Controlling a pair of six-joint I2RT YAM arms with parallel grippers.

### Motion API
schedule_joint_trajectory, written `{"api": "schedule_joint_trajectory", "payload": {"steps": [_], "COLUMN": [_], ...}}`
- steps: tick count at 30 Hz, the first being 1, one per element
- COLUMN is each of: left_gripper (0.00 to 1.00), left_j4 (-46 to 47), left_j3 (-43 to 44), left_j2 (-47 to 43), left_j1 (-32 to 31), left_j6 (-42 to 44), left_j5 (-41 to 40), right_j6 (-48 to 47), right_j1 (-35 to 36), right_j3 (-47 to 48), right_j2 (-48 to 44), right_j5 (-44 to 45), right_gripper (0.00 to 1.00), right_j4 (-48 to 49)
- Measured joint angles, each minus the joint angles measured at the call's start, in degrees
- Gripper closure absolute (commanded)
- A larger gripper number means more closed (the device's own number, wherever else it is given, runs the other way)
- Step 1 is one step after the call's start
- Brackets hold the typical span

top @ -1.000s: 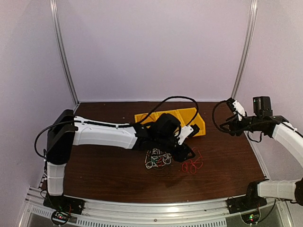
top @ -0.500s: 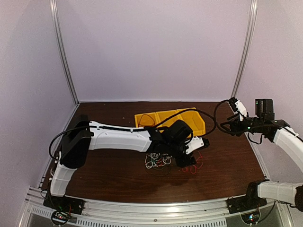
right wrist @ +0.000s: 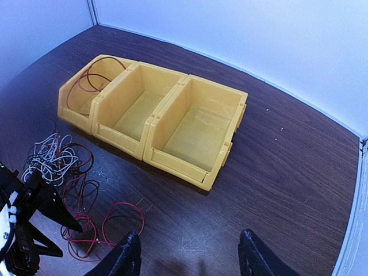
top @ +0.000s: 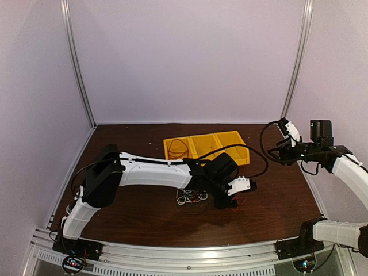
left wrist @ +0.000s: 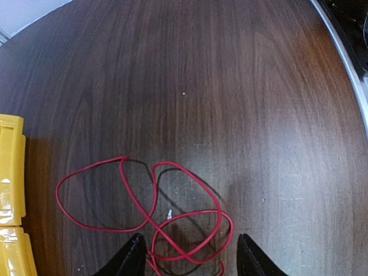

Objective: Untangle the cables
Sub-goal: Pick up the untangled cable from the center of the board.

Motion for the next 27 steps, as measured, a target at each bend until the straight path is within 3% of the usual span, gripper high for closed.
{"api": "schedule_joint_trajectory", "payload": {"steps": [10, 16, 27], "left_gripper": [0.82, 0.91, 0.96], "left_j4": [2.8, 4.6, 6.3], "left_j3": [-0.9, -3.0, -8.8], "left_j2": [0.7, 0.7, -4.9], "left_j1": [-0.2, -0.2, -0.2], "left_j6": [0.8, 0.8, 0.2], "left_j5": [-1.3, -2.1, -1.6], "right_j6": [0.0, 0.0, 0.1], "right_j1": [0.0, 0.0, 0.0], "right_j3": [0.0, 0.0, 0.0], "right_j2": [0.0, 0.0, 0.0], "right_j5": [0.2, 0.3, 0.8], "right_gripper": [0.42, 0.42, 0.42], "right_j4": [0.0, 0.0, 0.1]}}
